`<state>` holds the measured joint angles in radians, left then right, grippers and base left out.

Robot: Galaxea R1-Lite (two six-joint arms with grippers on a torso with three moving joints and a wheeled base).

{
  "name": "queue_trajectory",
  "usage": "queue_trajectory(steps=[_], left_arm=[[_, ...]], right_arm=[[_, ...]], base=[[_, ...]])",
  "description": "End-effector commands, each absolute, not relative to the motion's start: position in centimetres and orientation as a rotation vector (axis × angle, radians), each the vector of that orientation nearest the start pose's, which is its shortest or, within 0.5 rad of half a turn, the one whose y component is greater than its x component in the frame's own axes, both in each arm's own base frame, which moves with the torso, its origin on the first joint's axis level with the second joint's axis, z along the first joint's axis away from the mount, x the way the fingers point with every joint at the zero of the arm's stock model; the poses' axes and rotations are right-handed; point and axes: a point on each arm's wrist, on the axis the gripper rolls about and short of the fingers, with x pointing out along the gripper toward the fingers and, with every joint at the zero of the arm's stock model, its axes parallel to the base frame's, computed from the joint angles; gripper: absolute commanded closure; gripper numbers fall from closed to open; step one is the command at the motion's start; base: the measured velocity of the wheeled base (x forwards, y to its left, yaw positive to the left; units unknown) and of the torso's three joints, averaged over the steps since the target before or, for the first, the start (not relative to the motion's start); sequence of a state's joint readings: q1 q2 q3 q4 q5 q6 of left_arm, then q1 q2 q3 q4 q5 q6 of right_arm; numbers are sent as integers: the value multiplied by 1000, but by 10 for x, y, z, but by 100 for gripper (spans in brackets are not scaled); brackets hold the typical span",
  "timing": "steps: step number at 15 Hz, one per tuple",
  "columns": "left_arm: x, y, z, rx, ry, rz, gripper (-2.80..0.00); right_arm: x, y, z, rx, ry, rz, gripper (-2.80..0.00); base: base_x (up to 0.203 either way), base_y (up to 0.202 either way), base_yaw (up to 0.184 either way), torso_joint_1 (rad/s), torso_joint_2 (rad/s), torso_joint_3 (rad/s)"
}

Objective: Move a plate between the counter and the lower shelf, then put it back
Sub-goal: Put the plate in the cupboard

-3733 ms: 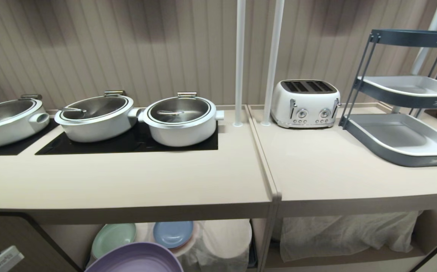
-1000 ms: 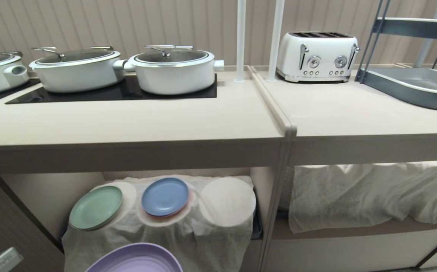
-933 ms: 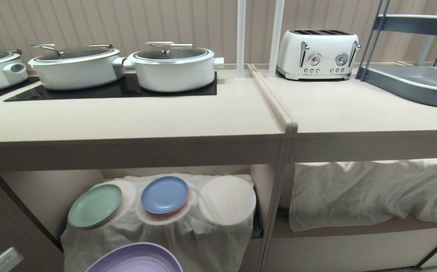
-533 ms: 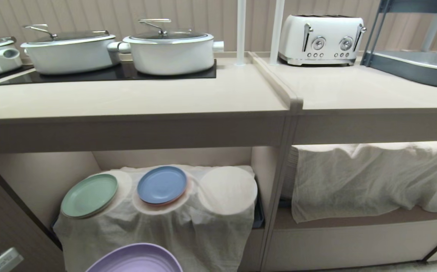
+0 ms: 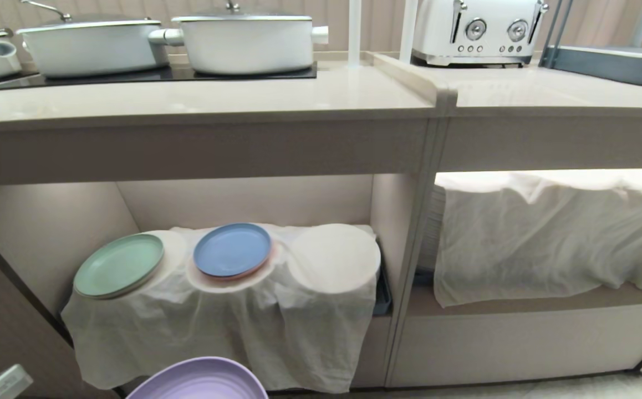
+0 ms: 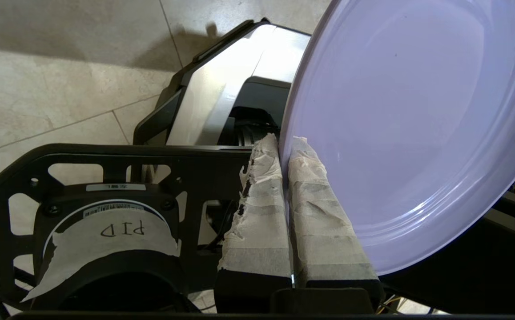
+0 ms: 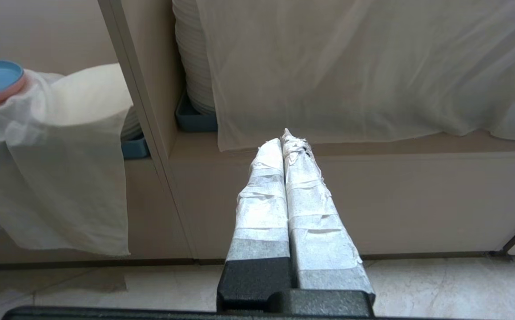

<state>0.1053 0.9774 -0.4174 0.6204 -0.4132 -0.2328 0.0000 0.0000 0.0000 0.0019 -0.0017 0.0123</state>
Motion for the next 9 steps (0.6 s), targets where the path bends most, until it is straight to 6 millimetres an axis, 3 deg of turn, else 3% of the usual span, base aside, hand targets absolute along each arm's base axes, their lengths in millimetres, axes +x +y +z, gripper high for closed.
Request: queue_trajectory(steps=[1,4,9], left_arm=[[58,-3,127,-512,1178,-138,0],[58,-3,127,-512,1176,-139,0],[58,-3,127,-512,1176,-139,0]], right_arm=[[-23,0,75,12,3,-2,0],[-23,0,75,12,3,-2,0],[-23,0,75,12,3,-2,0]], base=[[0,0,0,-137,452,314],[0,0,0,-105,387,278],[0,0,0,-12,63,50]])
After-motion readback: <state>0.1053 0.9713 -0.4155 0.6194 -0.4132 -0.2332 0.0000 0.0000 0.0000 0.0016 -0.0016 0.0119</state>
